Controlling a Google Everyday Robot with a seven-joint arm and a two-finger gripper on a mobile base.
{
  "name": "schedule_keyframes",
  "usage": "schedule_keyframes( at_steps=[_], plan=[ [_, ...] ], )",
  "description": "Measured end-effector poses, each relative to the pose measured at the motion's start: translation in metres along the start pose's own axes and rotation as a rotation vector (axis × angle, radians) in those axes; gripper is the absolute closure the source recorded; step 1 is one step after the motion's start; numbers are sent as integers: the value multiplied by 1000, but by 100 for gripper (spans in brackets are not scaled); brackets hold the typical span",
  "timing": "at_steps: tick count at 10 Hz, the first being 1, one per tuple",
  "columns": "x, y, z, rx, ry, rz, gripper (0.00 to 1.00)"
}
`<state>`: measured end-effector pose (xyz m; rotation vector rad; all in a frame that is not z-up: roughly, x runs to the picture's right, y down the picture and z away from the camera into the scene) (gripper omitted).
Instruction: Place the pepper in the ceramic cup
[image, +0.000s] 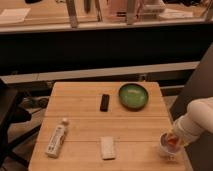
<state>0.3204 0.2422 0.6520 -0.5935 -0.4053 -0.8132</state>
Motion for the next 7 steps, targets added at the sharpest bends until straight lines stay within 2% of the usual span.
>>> schedule_keyframes(
  at_steps=[4,7],
  plan=[
    [-1,-2,-5,3,11,-9,25],
    [-1,-9,-22,11,56,-22,28]
  ],
)
